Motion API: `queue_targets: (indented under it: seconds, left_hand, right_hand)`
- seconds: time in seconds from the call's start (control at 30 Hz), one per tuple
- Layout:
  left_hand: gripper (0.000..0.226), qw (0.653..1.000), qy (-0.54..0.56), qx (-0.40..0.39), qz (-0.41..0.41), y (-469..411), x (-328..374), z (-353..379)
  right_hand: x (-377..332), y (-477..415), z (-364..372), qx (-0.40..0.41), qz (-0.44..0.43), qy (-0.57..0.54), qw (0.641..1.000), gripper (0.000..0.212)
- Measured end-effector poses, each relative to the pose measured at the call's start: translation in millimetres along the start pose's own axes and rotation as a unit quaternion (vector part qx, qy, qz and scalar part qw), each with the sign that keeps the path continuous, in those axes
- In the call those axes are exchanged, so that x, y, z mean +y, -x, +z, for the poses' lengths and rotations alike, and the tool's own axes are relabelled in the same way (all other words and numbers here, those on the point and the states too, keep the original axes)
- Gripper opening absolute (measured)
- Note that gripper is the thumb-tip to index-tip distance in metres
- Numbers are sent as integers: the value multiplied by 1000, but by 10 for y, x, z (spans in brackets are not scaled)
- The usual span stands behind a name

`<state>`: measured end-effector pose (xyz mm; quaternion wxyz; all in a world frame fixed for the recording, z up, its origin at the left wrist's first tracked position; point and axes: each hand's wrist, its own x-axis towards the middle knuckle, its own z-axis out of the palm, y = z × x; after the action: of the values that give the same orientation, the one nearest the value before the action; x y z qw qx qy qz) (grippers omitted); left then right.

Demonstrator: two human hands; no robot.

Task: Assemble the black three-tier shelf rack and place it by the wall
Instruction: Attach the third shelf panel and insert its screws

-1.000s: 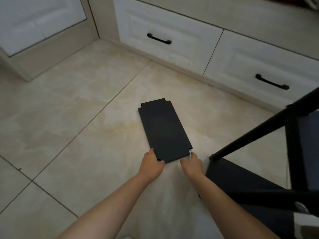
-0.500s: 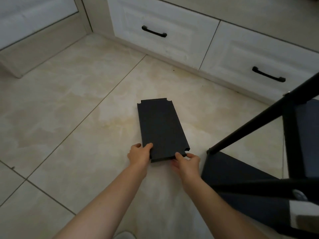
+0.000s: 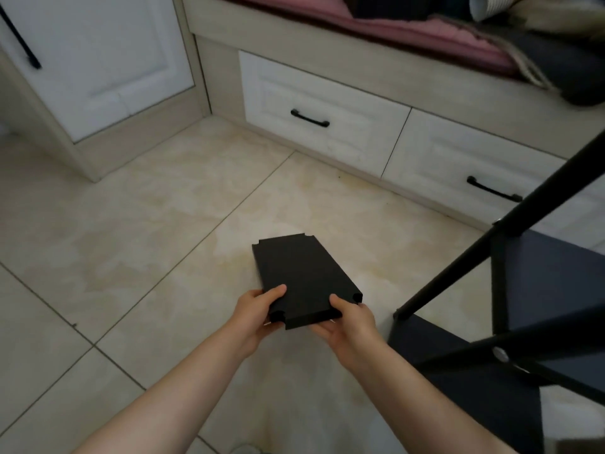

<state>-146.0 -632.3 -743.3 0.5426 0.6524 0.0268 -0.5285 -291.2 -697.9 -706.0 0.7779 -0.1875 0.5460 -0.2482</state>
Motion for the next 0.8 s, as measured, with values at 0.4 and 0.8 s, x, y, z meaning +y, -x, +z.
queue_targets:
  seconds: [0.4, 0.8]
  left_hand:
    - [25, 997, -28, -52, 40, 952, 946, -405]
    - [36, 990, -35, -37, 129, 2171, 1558, -437]
  right_hand:
    - [-463, 1288, 183, -94, -71, 68, 991, 22]
    - [-1110, 2899, -375, -177, -204, 163, 949, 24]
